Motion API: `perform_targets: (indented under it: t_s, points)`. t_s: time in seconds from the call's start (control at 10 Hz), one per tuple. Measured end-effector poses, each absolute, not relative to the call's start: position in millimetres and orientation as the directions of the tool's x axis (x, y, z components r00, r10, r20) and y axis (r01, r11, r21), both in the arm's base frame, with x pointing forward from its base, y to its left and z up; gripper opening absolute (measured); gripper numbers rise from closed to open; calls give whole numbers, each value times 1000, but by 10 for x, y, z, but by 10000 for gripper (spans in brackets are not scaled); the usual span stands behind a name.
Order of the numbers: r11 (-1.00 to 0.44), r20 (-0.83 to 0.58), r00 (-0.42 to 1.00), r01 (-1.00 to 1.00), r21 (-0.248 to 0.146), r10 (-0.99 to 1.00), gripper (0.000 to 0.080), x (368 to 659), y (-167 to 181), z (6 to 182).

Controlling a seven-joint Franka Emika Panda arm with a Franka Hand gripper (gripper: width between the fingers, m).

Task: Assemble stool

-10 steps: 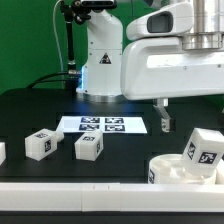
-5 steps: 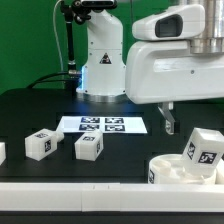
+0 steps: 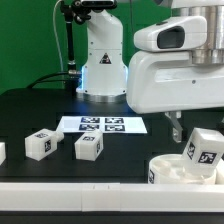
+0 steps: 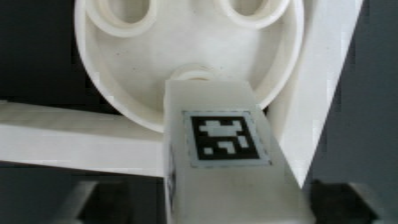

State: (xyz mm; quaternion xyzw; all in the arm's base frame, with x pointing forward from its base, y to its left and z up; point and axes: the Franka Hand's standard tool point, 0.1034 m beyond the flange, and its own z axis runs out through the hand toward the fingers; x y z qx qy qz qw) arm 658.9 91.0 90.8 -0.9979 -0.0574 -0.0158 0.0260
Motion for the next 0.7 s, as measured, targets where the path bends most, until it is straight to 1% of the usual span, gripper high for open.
perform_targets:
  t_s: [0.1,0.2,0.6,0.7]
  points:
    - [-992,35,993,115,-50,114,409,6590,909,909]
    - [-992,35,993,115,-50,114,343,6590,909,909]
    - [-996,33,997,78,-53,77,343,6590,912,909]
    - [-997,36,998,-48,-65,-51,343,6597,922,914]
